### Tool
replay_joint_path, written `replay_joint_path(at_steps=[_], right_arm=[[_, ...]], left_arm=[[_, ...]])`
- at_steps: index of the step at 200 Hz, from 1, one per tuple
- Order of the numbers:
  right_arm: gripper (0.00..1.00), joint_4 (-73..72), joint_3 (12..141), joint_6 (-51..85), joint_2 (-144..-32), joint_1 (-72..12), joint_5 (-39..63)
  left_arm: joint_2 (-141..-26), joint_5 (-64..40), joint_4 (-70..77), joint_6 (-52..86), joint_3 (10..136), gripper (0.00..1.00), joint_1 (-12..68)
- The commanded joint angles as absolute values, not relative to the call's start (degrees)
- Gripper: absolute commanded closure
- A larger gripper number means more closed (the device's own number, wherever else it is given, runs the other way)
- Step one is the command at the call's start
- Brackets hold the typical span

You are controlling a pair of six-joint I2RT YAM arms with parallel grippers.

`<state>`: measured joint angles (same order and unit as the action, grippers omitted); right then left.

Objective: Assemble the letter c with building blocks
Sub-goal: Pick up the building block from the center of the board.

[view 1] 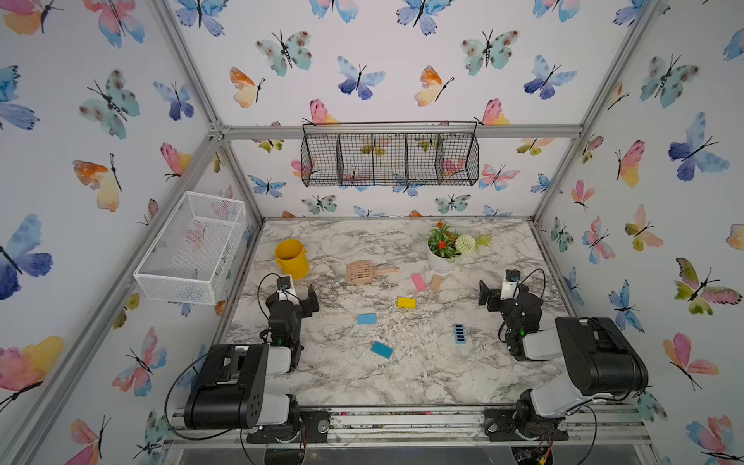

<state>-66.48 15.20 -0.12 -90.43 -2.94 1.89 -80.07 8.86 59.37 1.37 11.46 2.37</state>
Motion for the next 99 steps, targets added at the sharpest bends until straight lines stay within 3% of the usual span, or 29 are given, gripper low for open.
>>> replay_joint_path(at_steps=[1, 99], right_arm=[[0.00, -67.40, 15.65, -0.26, -90.88, -2.74, 1.77], [0.00, -66.98, 15.88, -0.26, -90.88, -2.72, 1.65]], left_arm=[[-80.38, 8.61, 60.27, 1.23, 12.46, 0.02, 2.64], [-80.33, 8.61, 60.30, 1.20, 12.43, 0.02, 2.62]])
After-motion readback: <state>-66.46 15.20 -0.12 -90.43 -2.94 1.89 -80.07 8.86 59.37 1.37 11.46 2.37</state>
